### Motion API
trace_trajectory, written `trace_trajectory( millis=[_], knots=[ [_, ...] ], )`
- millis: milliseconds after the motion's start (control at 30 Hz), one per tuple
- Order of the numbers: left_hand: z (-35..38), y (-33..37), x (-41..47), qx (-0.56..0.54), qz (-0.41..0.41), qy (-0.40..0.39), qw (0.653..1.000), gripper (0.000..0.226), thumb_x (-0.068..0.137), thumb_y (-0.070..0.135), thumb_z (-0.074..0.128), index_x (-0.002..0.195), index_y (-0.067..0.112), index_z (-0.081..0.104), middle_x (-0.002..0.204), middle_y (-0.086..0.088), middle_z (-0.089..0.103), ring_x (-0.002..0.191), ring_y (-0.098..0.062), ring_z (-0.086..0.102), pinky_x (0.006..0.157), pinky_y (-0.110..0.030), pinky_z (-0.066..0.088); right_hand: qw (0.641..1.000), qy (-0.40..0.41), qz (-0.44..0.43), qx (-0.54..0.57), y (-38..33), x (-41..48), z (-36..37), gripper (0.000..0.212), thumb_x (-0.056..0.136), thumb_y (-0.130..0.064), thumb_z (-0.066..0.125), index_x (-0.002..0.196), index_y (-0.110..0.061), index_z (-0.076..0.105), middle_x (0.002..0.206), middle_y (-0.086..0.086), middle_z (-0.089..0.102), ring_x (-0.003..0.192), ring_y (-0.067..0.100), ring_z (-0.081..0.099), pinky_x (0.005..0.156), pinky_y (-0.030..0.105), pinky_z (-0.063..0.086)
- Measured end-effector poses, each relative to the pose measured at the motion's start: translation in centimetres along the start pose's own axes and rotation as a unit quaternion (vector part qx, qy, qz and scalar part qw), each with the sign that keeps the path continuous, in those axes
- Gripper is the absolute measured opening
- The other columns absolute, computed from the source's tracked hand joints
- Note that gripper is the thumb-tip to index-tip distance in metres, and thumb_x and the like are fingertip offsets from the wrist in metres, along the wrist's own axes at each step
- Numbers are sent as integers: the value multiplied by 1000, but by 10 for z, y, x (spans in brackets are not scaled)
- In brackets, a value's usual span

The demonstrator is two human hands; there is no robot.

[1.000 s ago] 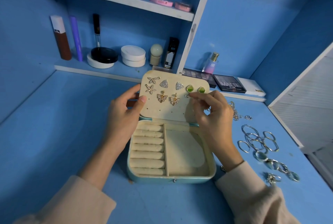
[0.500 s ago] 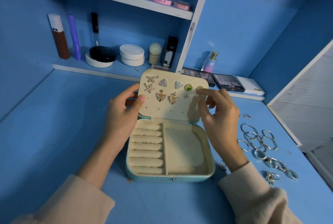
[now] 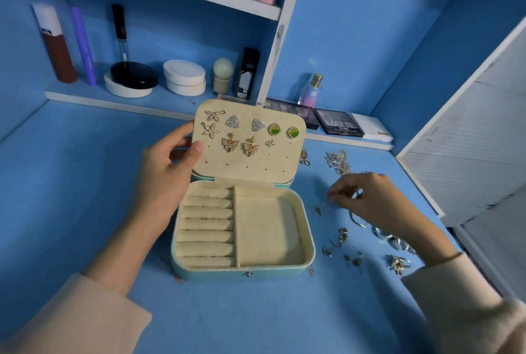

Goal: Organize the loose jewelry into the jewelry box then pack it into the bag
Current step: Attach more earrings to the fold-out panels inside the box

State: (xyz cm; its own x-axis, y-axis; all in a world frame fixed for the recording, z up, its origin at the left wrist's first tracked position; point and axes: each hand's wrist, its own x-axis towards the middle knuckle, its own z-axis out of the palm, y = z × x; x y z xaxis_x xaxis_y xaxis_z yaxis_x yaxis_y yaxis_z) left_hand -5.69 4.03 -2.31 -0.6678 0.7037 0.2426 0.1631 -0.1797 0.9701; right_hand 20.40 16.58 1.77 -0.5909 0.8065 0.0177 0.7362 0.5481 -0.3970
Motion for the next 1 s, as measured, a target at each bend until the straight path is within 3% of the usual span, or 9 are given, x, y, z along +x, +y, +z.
trace_trajectory(
  millis=[133, 300, 533, 733, 867, 1000],
  knots=[
    [0, 0, 0, 0, 1, -4, 1000, 44, 91, 9, 58, 88, 53, 63, 79, 21, 69, 72, 2, 60, 72, -25, 45, 1000, -20, -12, -2, 3, -9, 1, 17, 81, -10, 68, 76, -26, 67, 70, -16, 64, 66, -9, 56, 64, 4, 40],
    [1, 1, 0, -4, 9, -6, 1000, 45, 91, 6, 57, 86, 51, 62, 76, 25, 68, 70, 6, 59, 71, -23, 46, 998, -24, -59, -16, 7, -14, 6, 19, 81, -8, 68, 79, -27, 70, 77, -12, 65, 79, 1, 58, 69, 7, 43],
    [1, -1, 0, -4, 17, -8, 1000, 42, 92, 7, 57, 92, 49, 61, 75, 27, 67, 67, 9, 57, 61, -8, 44, 997, -12, -72, -19, 10, -12, 8, 16, 80, -7, 69, 84, -22, 74, 80, -8, 66, 74, 3, 58, 70, 10, 44],
    [1, -1, 0, 0, 19, -7, 1000, 42, 92, 7, 57, 93, 49, 61, 76, 28, 67, 68, 9, 58, 63, -12, 45, 997, 8, -75, -21, 12, -10, 14, 11, 79, -9, 71, 82, -20, 74, 79, -7, 65, 78, 3, 57, 67, 6, 40],
    [1, -1, 1, -7, 20, -10, 1000, 42, 92, 7, 57, 93, 48, 61, 76, 27, 67, 68, 9, 58, 63, -12, 44, 996, 33, -79, -36, 13, -9, 20, 8, 79, -10, 71, 78, -18, 72, 78, -7, 61, 70, 4, 55, 65, 6, 38],
    [2, 0, 0, -9, 24, -9, 1000, 42, 92, 5, 57, 92, 47, 61, 75, 27, 67, 68, 9, 58, 61, -9, 44, 996, 28, -73, -45, 13, -9, 20, 7, 79, -13, 69, 78, -20, 70, 80, -7, 58, 73, 6, 54, 69, 17, 43]
  ],
)
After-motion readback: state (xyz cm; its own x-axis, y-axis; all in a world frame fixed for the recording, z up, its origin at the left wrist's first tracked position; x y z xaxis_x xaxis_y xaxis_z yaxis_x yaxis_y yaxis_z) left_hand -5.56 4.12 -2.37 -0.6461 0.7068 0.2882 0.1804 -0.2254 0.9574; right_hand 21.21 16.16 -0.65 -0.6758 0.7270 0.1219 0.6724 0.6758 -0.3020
